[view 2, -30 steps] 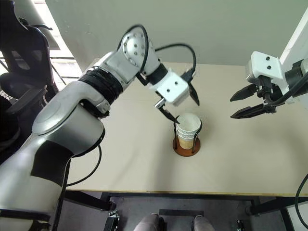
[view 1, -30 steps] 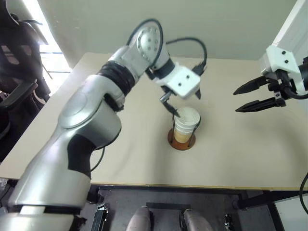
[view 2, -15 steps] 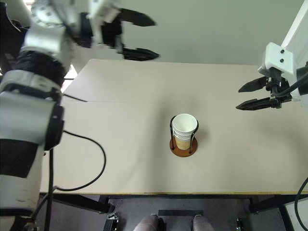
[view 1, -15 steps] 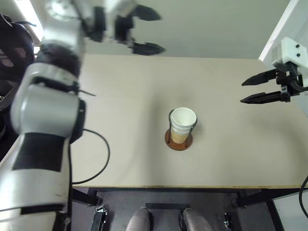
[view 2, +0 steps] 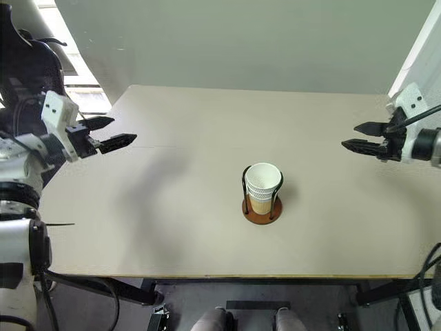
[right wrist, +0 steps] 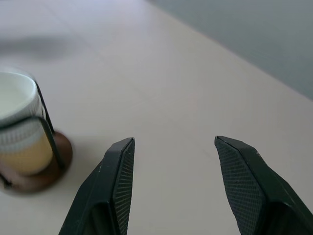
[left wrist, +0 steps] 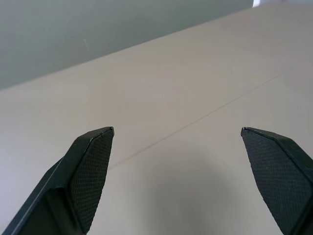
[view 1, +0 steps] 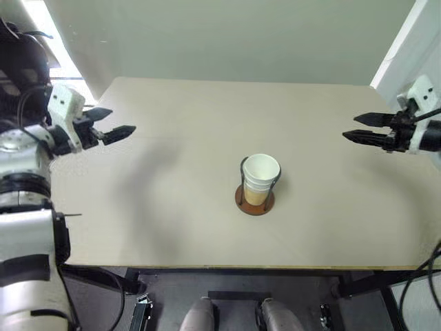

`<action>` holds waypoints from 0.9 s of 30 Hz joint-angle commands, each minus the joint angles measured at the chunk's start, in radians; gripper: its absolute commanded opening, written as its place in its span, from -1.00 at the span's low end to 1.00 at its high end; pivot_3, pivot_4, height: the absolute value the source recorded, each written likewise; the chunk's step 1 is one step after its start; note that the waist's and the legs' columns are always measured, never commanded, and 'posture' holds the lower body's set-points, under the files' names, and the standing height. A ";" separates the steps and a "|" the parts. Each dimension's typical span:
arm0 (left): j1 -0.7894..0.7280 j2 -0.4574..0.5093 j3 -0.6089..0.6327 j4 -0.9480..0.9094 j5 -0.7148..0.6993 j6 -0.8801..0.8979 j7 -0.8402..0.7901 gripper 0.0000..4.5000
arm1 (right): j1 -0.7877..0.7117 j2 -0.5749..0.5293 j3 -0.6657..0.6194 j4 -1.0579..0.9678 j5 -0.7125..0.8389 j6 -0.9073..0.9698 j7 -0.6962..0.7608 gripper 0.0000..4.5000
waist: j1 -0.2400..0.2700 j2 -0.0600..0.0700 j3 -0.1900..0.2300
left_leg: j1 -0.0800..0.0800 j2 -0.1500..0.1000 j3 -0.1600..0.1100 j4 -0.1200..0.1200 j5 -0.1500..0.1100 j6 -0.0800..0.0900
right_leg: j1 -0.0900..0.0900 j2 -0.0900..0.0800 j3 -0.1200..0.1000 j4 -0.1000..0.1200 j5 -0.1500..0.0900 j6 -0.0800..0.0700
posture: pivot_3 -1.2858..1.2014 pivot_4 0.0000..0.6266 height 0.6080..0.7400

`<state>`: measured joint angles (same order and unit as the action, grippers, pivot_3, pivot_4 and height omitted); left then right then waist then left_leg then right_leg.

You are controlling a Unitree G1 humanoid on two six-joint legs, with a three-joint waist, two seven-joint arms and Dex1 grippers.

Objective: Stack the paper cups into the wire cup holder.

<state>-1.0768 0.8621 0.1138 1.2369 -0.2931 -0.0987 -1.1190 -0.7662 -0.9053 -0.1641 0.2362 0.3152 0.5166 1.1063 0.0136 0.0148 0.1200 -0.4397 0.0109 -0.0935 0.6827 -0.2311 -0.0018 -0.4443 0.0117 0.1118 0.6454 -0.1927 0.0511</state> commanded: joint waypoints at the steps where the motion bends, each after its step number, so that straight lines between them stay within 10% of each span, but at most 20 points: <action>1: 0.025 -0.047 0.070 -0.048 -0.019 -0.054 0.069 0.98 | 0.047 0.026 -0.055 -0.005 0.005 -0.090 -0.059 0.18 | 0.003 0.000 0.000 | 0.002 0.000 0.000 0.000 0.000 0.000 | 0.002 0.000 0.000 0.000 0.000 0.000 | 0.03 -0.52 1.00; 10: -0.006 -0.186 0.136 -0.047 -0.023 -0.015 0.183 0.98 | 0.097 0.070 -0.029 0.117 -0.040 -0.239 -0.132 0.18 | -0.008 0.000 0.000 | 0.004 -0.001 0.000 -0.001 0.003 0.001 | 0.005 0.000 0.001 -0.001 0.007 -0.003 | 0.03 -0.52 1.00; 27: 0.163 -0.232 -0.004 -0.396 -0.009 0.196 -0.294 0.98 | 0.099 0.089 0.002 0.137 -0.026 -0.233 -0.040 0.18 | -0.013 0.000 0.000 | 0.004 0.000 0.000 -0.003 0.006 0.002 | 0.004 0.001 0.002 -0.003 0.012 -0.001 | 0.03 -0.52 1.00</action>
<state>-0.9060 0.6014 0.1086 0.9032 -0.2851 0.0670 -1.3581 -0.6578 -0.7897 -0.1537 0.3913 0.2781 0.2891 1.0463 0.0008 0.0147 0.1201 -0.4356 0.0105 -0.0933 0.6792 -0.2247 0.0000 -0.4404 0.0125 0.1135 0.6424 -0.1813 0.0492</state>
